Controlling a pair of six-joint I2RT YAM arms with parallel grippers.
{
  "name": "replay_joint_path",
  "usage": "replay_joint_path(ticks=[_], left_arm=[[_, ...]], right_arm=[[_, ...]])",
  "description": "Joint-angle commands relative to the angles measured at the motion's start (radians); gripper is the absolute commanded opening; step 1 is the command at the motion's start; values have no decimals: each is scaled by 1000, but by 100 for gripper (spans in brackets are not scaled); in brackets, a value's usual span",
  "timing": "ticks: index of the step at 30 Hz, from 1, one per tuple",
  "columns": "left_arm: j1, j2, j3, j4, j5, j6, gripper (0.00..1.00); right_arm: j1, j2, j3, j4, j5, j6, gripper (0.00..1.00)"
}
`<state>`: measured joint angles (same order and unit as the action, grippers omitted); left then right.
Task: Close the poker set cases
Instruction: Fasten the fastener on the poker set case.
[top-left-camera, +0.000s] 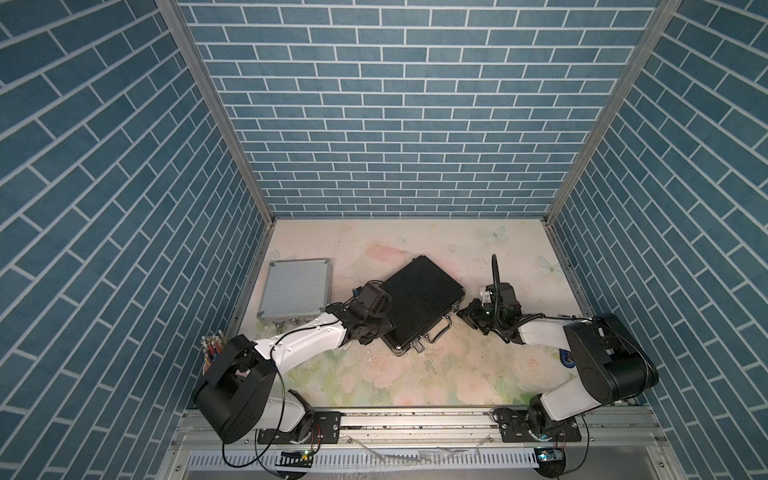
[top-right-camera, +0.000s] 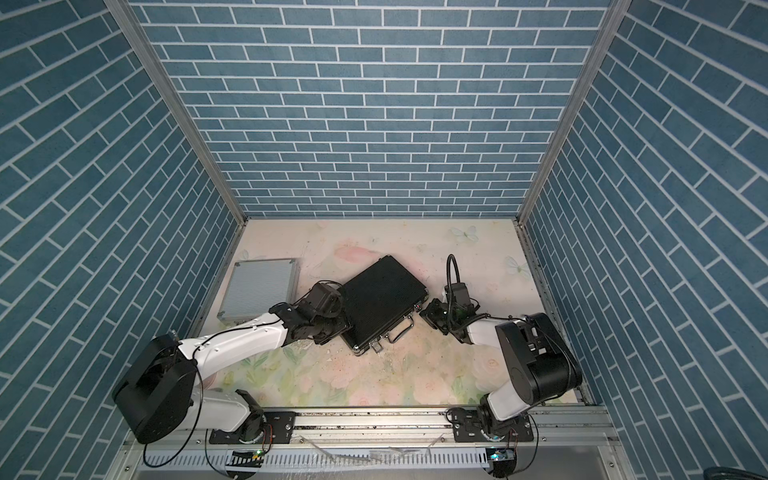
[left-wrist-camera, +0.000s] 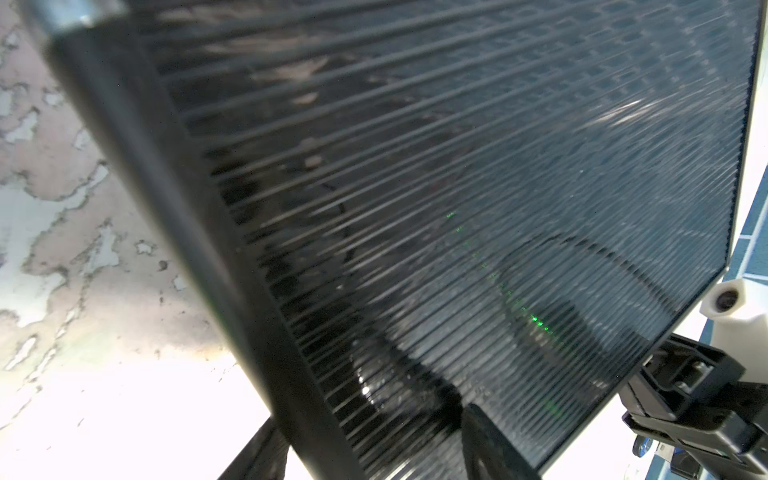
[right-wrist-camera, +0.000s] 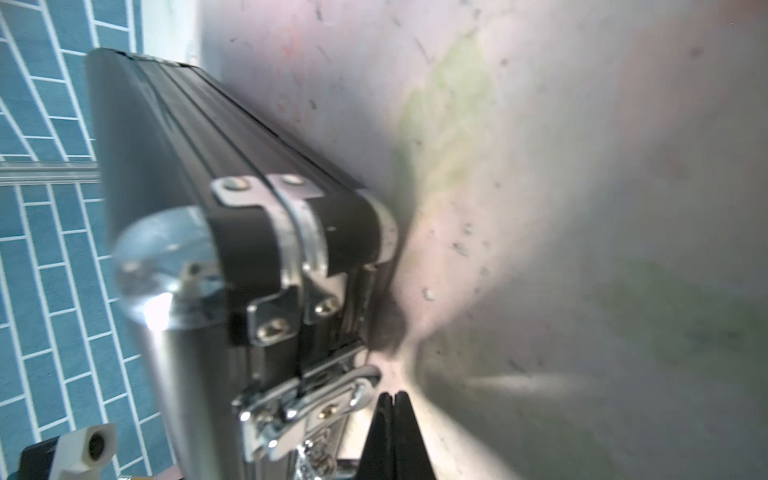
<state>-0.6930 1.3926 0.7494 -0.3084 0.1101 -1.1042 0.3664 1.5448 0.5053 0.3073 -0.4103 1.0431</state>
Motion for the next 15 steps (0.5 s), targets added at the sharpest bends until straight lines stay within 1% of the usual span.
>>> replay_joint_path(ticks=[1,8,12,15], left_arm=[[-2,52,-42,-37,9,36,66],[0,49,-45,-37,10,36,66],[0,49,-45,-32,13,37,66],[0,48,-47,-30,14,38,66]], right_arm=[[3,27,19,-25,29,15,3],[3,41,-12,117,23,38,6],[3,16,-12,79,17,26,6],[9,-27,-17,3,-12,8,8]])
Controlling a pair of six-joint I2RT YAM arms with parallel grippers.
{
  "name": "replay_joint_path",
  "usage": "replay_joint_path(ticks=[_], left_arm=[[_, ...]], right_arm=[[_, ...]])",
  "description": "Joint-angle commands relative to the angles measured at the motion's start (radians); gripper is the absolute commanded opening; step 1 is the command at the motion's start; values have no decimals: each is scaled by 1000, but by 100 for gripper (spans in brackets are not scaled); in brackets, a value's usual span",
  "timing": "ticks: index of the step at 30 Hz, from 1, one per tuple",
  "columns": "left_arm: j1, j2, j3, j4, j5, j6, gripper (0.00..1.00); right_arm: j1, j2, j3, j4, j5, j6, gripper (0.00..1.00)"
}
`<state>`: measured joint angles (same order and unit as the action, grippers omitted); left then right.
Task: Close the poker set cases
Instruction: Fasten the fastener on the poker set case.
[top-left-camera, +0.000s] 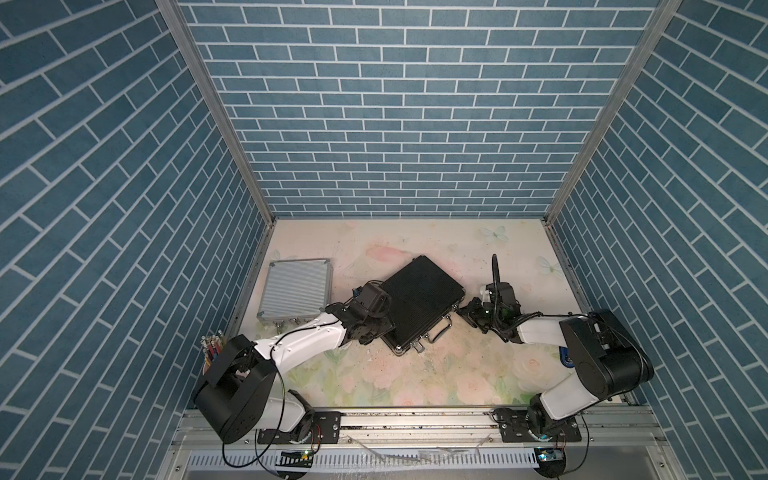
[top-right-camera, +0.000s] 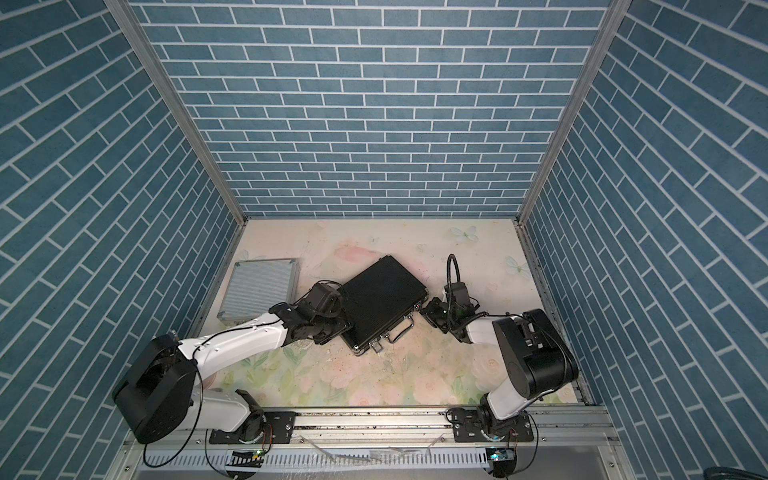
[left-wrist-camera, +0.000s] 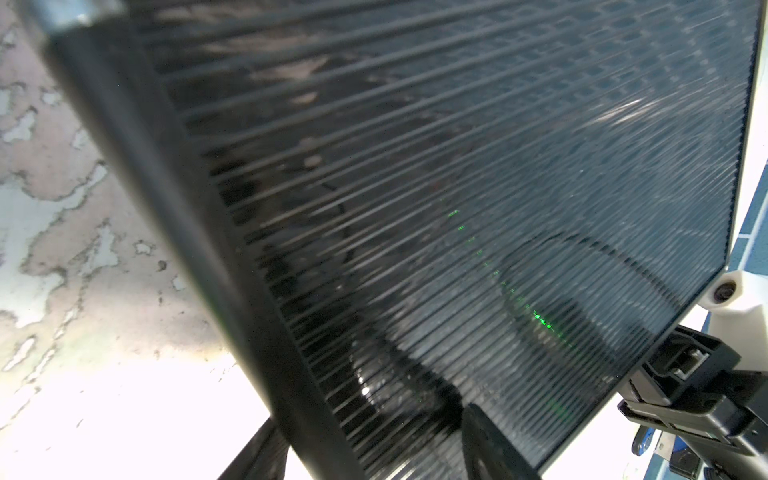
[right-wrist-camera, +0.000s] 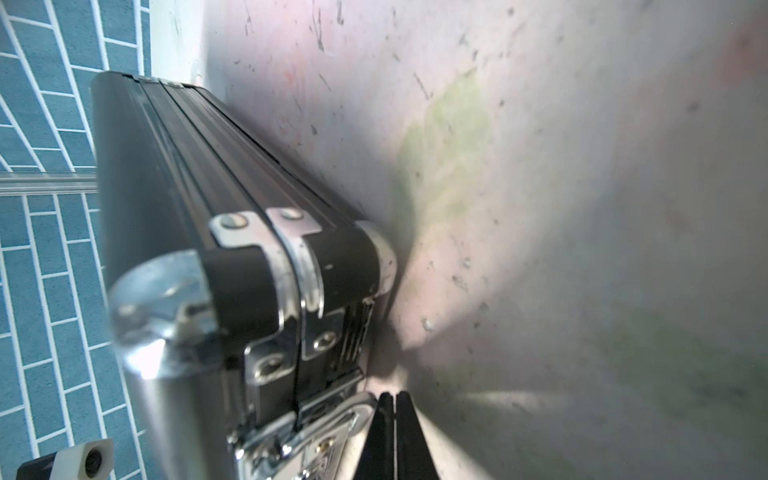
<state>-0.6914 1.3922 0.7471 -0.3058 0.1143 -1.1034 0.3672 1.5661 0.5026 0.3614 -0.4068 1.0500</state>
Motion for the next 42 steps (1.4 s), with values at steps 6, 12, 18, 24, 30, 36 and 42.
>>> replay_joint_path(ticks=[6,12,18,24,30,36,42], left_arm=[[0,44,-46,-18,15,33,66],[0,45,-70,2,27,35,66],[0,40,-86,21,38,37,66],[0,40,-102,40,53,43,66],[0,41,-112,53,69,50,66],[0,48,-110,65,80,54,66],[0,52,-113,73,83,52,66]], right_arm=[[60,-252,-23,-316,-36,-52,17],[183,-366,36,-516,-43,-109,21],[373,-321,126,-544,3,-136,22],[508,-233,221,-569,54,-171,20],[556,-161,253,-570,100,-176,18],[578,-108,250,-585,119,-163,16],[581,-45,255,-545,120,-177,16]])
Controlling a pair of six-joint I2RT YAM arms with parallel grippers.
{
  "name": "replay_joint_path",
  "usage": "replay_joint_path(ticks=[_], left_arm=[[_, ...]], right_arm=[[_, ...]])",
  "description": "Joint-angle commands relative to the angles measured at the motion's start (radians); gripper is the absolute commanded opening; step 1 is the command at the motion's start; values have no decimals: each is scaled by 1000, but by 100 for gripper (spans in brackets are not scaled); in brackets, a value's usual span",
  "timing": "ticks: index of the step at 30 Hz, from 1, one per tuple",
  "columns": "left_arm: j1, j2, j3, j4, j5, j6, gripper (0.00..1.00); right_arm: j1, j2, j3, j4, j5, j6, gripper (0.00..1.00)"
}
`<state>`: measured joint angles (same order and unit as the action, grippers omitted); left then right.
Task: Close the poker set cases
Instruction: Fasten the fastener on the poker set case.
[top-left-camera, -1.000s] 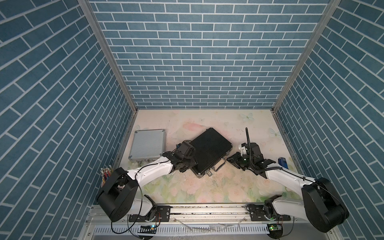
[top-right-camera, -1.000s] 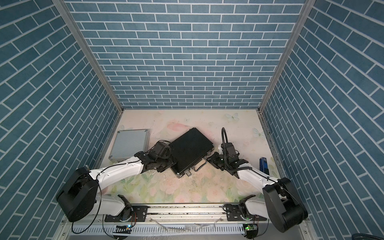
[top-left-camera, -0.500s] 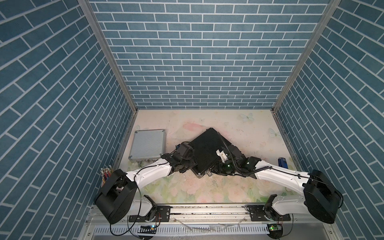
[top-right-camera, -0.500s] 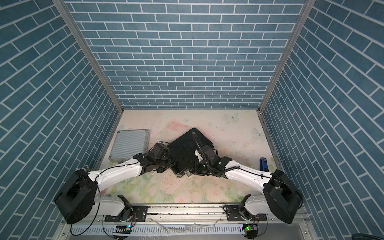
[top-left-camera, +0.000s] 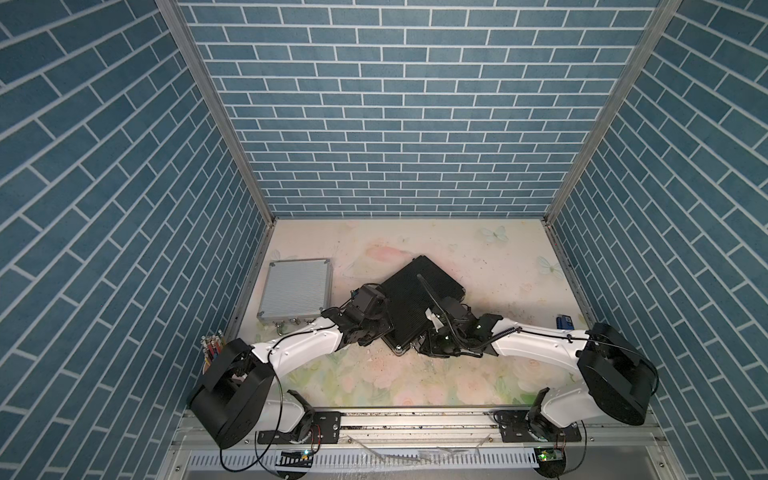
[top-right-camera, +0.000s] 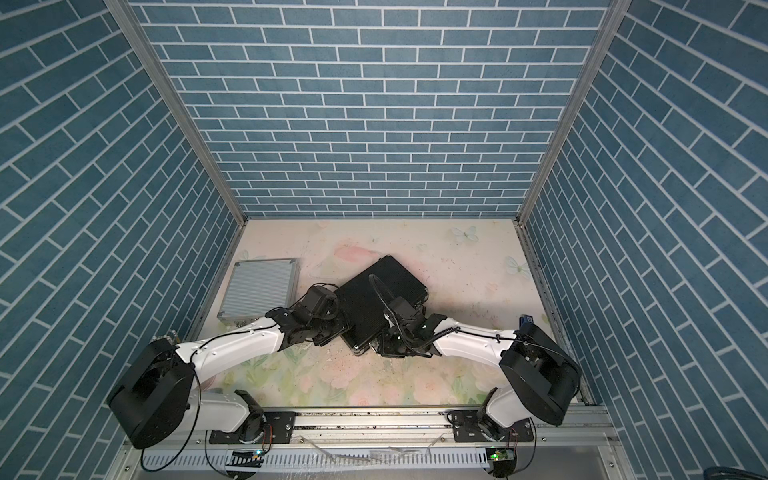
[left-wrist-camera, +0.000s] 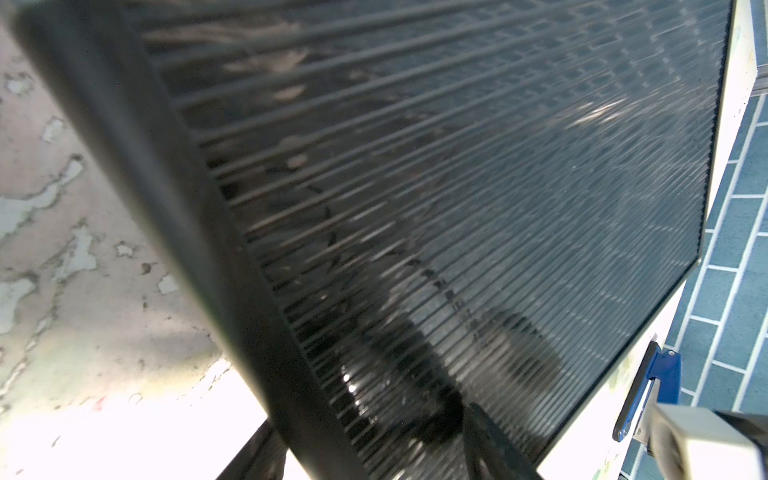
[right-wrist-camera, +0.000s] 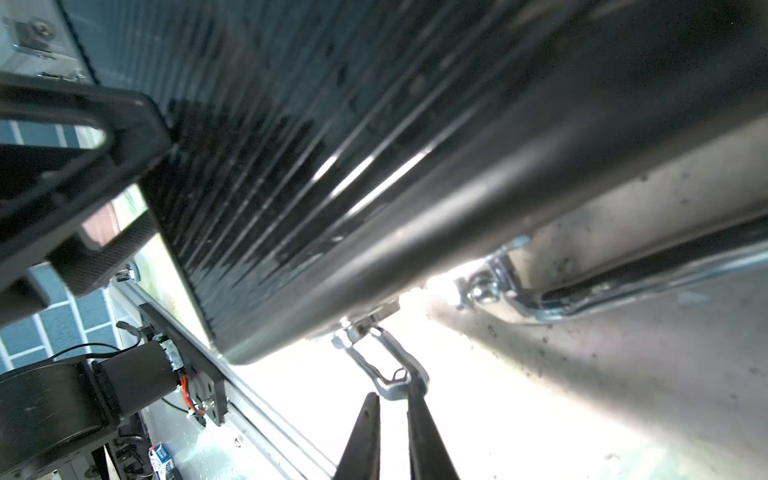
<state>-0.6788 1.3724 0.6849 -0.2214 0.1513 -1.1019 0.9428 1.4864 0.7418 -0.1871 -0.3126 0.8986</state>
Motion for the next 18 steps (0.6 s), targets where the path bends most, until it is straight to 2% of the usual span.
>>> replay_joint_path(ticks=[1,8,18], left_arm=[[-13,71,-49,-14,46,50,66],[-13,74,-48,-23,45,49,66],[-13,64,-47,-33,39,48,66]], right_arm=[[6,48,22,7,27,-32,16],[3,149,84,16,21,-78,16],[-6,66,29,25,47,-61,16]])
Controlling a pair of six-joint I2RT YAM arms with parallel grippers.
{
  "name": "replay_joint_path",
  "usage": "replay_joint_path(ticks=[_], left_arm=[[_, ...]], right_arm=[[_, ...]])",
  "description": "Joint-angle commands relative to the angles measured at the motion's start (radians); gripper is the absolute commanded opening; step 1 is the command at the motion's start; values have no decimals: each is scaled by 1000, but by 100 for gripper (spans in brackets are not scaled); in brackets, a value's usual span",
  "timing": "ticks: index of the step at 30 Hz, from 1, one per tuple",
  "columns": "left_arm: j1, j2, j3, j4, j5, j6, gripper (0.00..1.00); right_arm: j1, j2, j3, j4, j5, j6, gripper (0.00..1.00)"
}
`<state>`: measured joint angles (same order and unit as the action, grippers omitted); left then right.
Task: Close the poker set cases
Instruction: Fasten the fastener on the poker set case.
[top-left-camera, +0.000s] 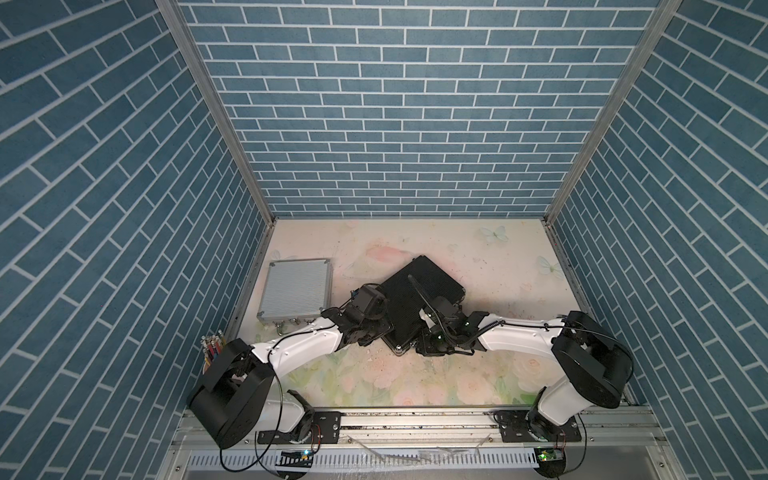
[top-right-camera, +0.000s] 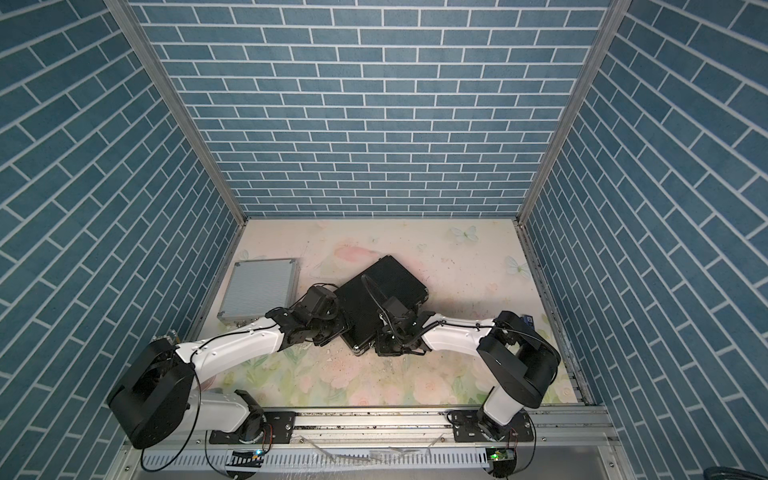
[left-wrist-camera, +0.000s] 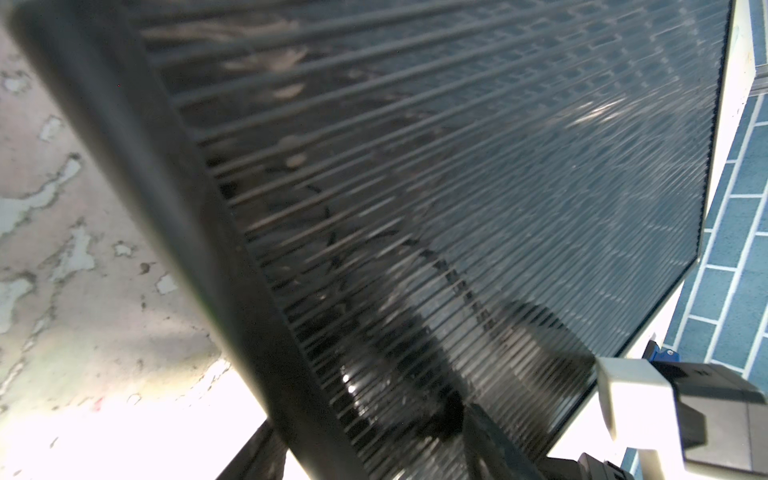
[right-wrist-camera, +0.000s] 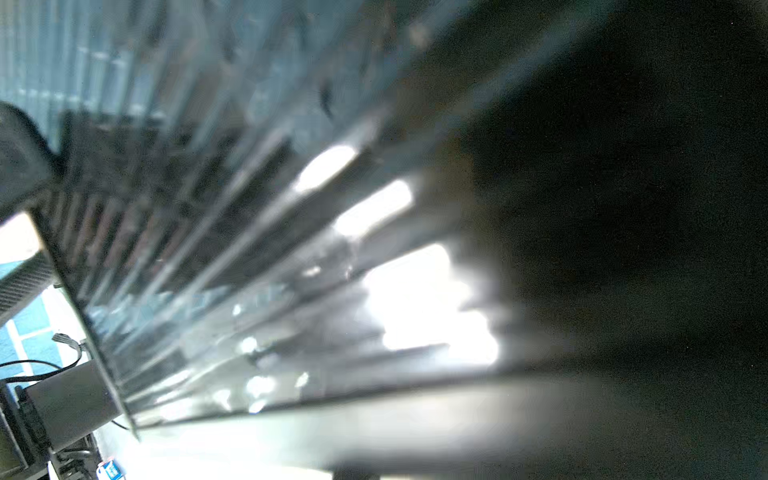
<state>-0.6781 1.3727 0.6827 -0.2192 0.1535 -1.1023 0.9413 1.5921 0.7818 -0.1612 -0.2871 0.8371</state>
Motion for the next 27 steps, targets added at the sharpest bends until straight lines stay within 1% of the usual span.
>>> replay_joint_path(ticks=[1,7,11,15,16,19,21,23,27], left_arm=[[-14,62,-45,-37,36,48,66],[-14,28,-39,-71,16,68,71],[-14,-13,-20,-116,-12,107,76],[-14,-73,12,-176,-57,186,84],[-13,-88,40,-188,-72,211,86],[-14,-128,98,-248,-143,316,92],[-6,-146,140,-283,-184,384,95],[12,-159,170,-304,-207,434,98],[92,-181,193,-315,-212,523,100]], right_arm=[[-8,-47,-13,-3,19,0,16],[-36,-106,-14,-23,-13,1,20],[-68,-147,-1,-55,-42,-18,26],[-122,-186,15,-85,-63,-49,33],[-138,-192,18,-95,-68,-58,34],[-193,-212,37,-125,-81,-97,38],[-232,-226,56,-157,-84,-133,48],[-275,-235,75,-190,-84,-174,55],[-371,-251,113,-244,-85,-253,64]])
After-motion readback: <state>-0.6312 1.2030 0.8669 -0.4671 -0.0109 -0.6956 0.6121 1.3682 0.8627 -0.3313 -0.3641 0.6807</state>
